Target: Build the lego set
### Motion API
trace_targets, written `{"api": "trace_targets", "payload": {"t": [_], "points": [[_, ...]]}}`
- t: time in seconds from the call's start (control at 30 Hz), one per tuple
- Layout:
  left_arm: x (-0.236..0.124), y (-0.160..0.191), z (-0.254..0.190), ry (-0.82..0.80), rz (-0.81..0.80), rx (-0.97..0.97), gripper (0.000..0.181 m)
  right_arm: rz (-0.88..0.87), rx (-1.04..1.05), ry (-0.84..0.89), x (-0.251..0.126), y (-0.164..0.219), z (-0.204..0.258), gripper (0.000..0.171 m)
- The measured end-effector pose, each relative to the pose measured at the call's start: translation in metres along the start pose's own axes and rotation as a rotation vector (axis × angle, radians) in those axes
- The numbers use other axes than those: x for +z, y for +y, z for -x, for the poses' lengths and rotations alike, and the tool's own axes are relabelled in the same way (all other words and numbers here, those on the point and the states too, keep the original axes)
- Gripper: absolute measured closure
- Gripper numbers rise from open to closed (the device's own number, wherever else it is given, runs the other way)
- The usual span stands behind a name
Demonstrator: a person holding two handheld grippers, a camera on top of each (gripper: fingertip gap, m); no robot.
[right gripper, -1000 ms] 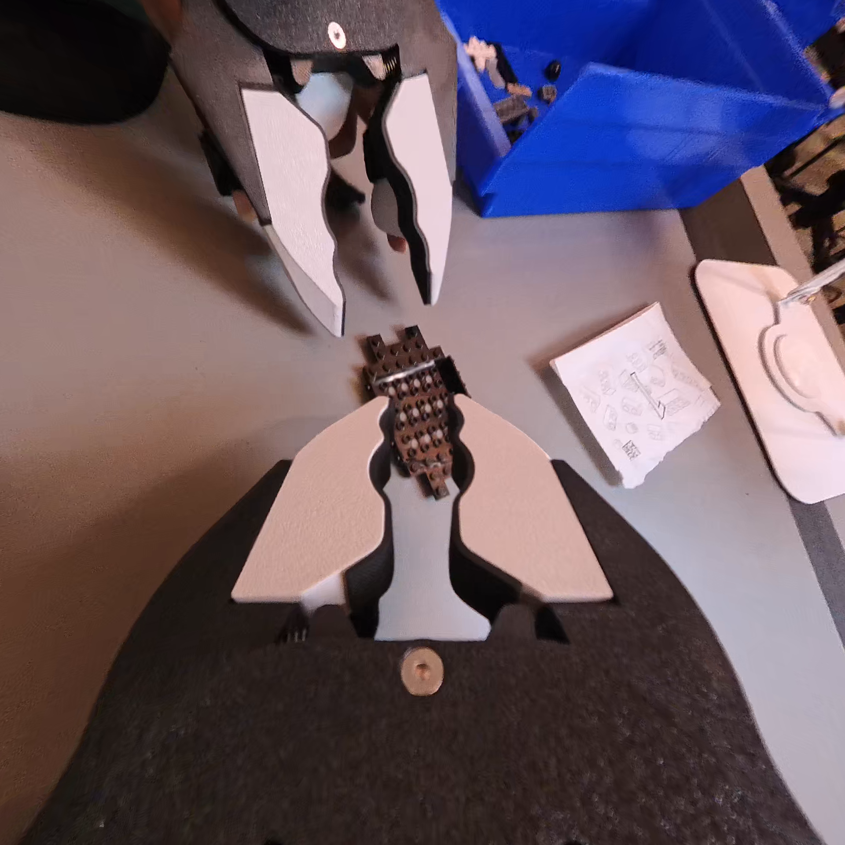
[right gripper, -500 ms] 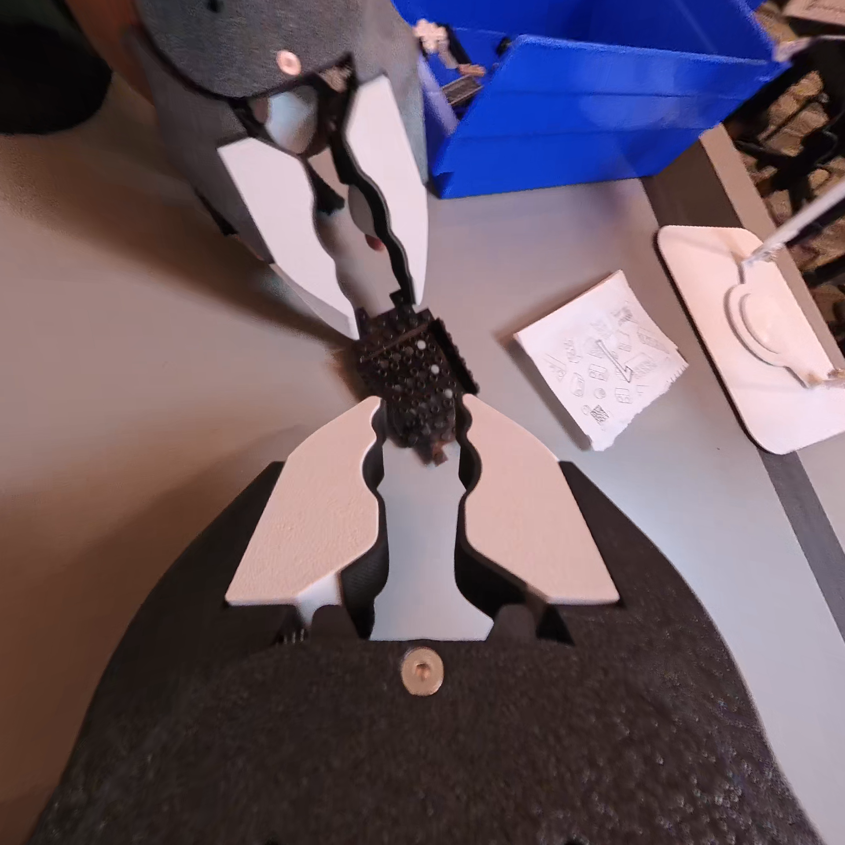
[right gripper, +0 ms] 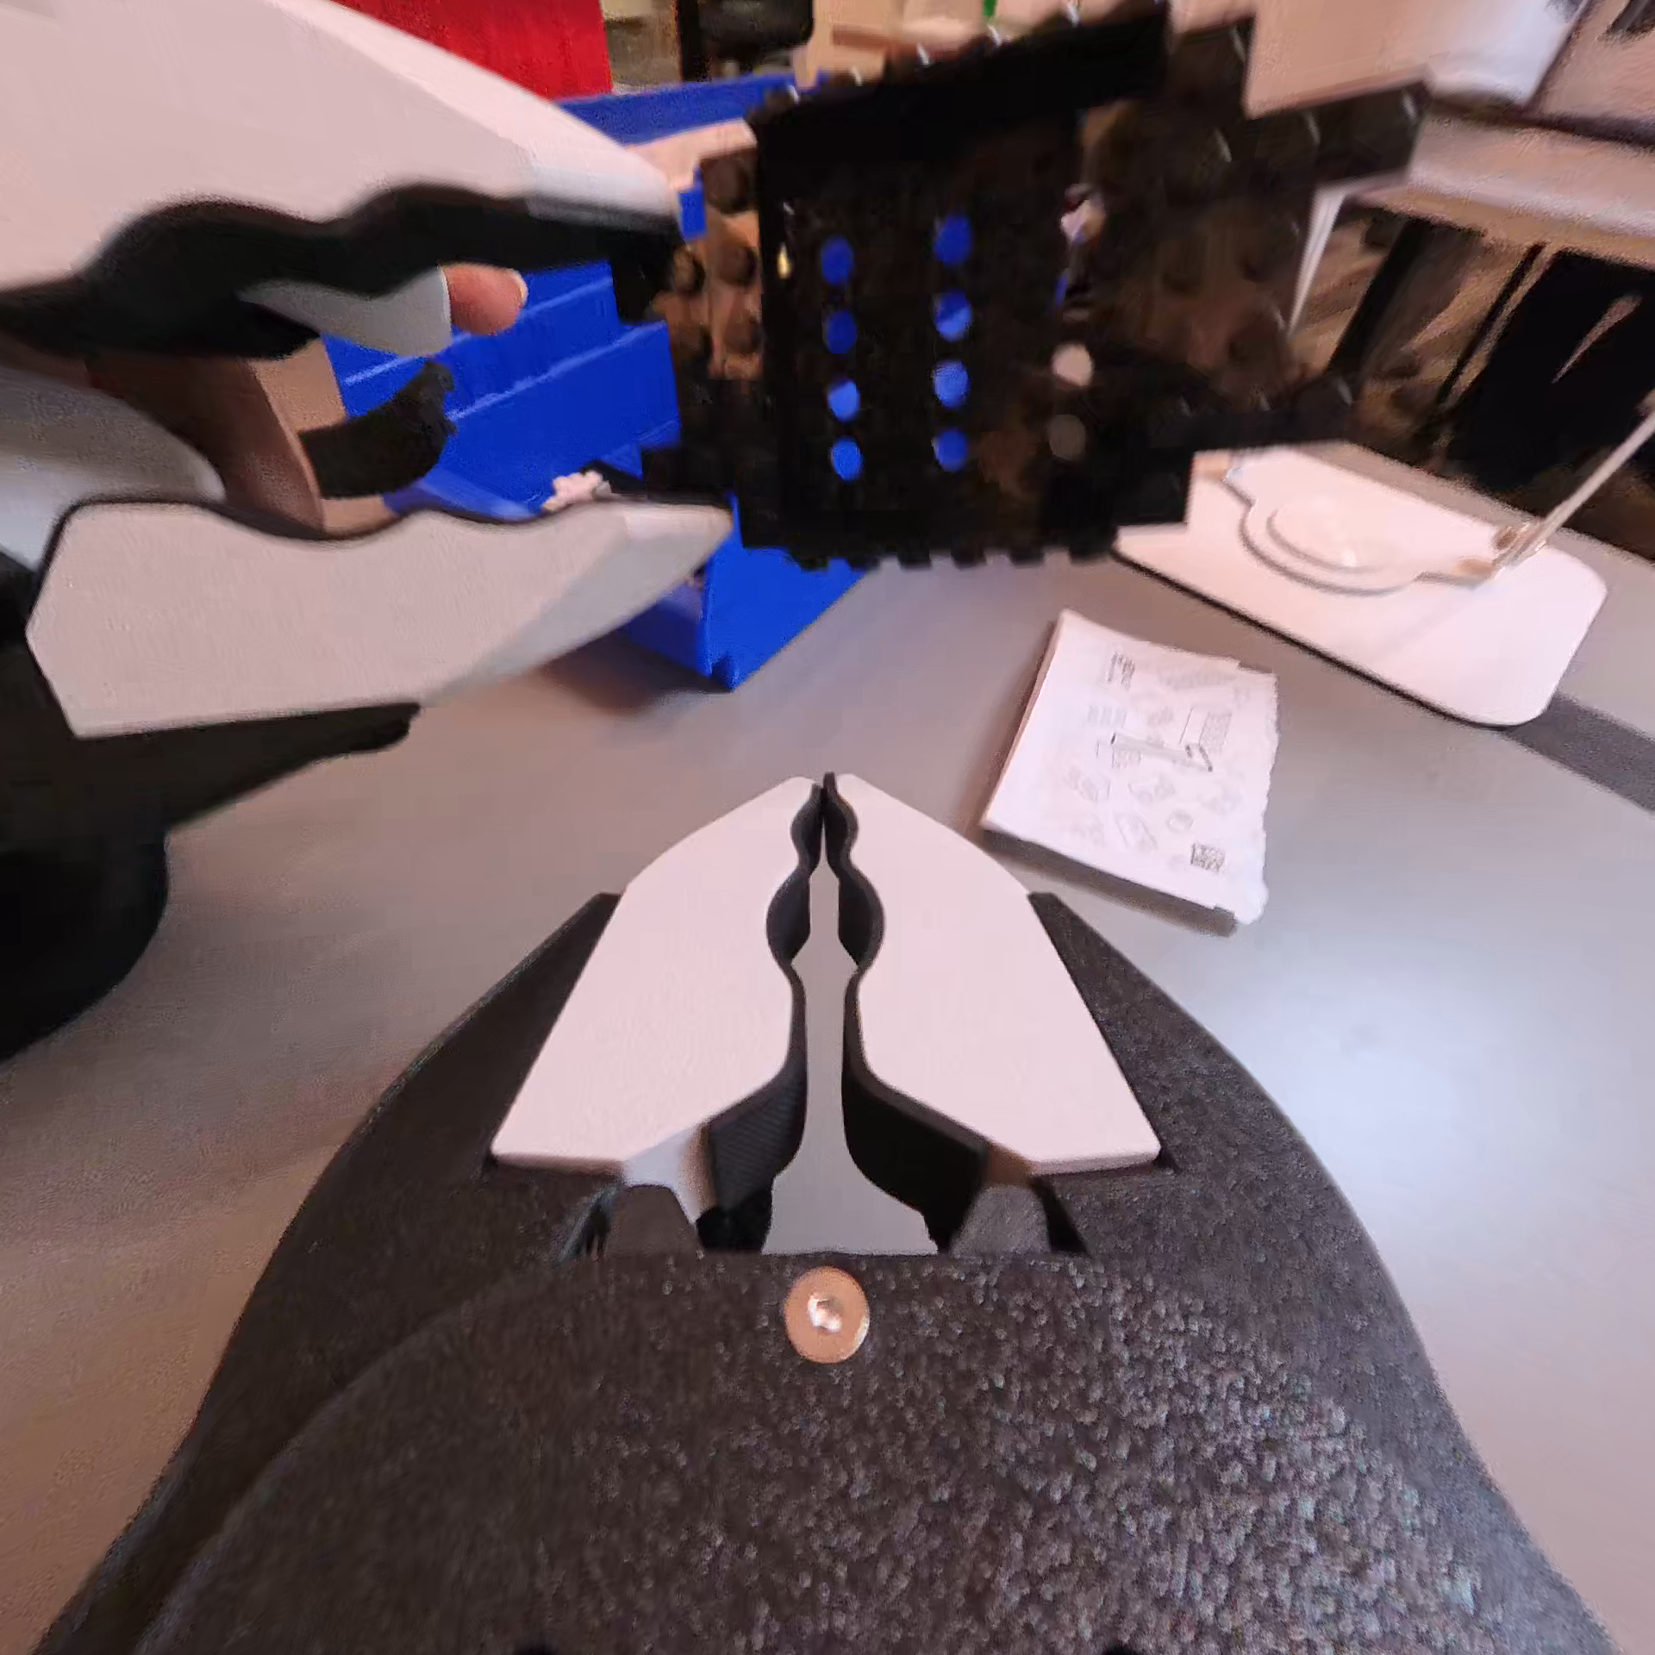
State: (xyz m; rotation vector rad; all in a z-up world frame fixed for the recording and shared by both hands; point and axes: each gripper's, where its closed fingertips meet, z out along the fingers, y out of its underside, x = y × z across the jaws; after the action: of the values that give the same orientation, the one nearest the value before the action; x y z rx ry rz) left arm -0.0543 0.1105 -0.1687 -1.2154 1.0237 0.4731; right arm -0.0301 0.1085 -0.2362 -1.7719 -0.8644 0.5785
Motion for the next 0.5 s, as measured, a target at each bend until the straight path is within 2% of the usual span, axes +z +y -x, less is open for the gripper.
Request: {"api": "trace_targets", "payload": {"t": [0.1, 0.2, 0.27, 0.43, 0.5], "points": [[-0.001, -0.008, -0.009, -0.001, 0.004, 0.032, 0.148, -0.024, 0.002, 0.039, 0.002, -0.007, 0.001, 0.171], [0.000, -0.013, -0.018, 0.096, 0.013, -0.110, 0.148, -0.003, 0.006, 0.065, 0.003, -0.004, -0.002, 0.171], [0.000, -0.016, -0.026, 0.210, 0.019, -0.266, 0.147, 0.021, -0.004, 0.076, 0.005, 0.001, -0.004, 0.171], [-0.006, -0.021, -0.040, 0.564, -0.017, -0.794, 0.147, 0.064, -0.029, 0.069, 0.008, 0.008, -0.007, 0.171], [-0.011, -0.024, -0.043, 0.697, -0.044, -0.931, 0.148, 0.077, -0.025, 0.061, 0.009, 0.011, -0.007, 0.171]]}}
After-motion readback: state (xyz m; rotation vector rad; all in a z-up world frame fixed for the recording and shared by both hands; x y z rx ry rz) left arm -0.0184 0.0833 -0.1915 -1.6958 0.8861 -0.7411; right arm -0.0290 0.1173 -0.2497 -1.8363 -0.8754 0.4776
